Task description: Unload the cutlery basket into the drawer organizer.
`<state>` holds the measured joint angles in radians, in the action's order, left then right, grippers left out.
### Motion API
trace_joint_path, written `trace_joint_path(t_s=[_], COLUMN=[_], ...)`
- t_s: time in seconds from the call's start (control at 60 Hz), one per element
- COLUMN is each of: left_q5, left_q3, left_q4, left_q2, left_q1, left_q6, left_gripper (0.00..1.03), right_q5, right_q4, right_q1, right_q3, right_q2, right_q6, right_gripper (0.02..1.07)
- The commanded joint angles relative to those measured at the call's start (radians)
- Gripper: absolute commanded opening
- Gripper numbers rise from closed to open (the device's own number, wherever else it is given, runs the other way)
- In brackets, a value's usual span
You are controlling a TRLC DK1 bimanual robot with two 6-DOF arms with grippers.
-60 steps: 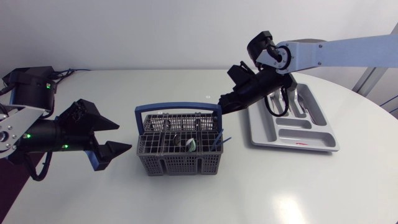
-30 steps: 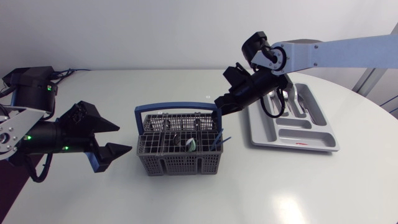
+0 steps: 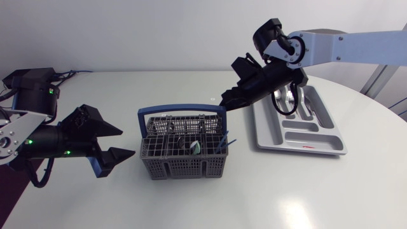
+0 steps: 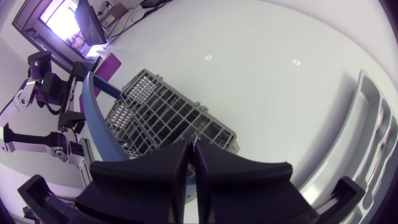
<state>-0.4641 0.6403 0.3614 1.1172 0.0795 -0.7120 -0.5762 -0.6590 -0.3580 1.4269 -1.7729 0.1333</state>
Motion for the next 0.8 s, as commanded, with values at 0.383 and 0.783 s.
trace_joint_path(t_s=[0.383, 0.783], left_q5=[-0.01, -0.008], left_q3=[-0.033, -0.031], left_q4=[0.005, 0.007], left_q2=[-0.04, -0.053], left_q1=[0.013, 0.034], left_q6=[-0.017, -0.004], left_gripper=[0.98, 0.98], right_q5=[-0.05, -0.048], right_q4=[-0.057, -0.096], right_q1=[0.014, 0.033], right_q3=[0.003, -0.003], right_q2=[0.109, 0.202], right_q6=[-0.023, -0.018], right_gripper=[0.08, 0.08])
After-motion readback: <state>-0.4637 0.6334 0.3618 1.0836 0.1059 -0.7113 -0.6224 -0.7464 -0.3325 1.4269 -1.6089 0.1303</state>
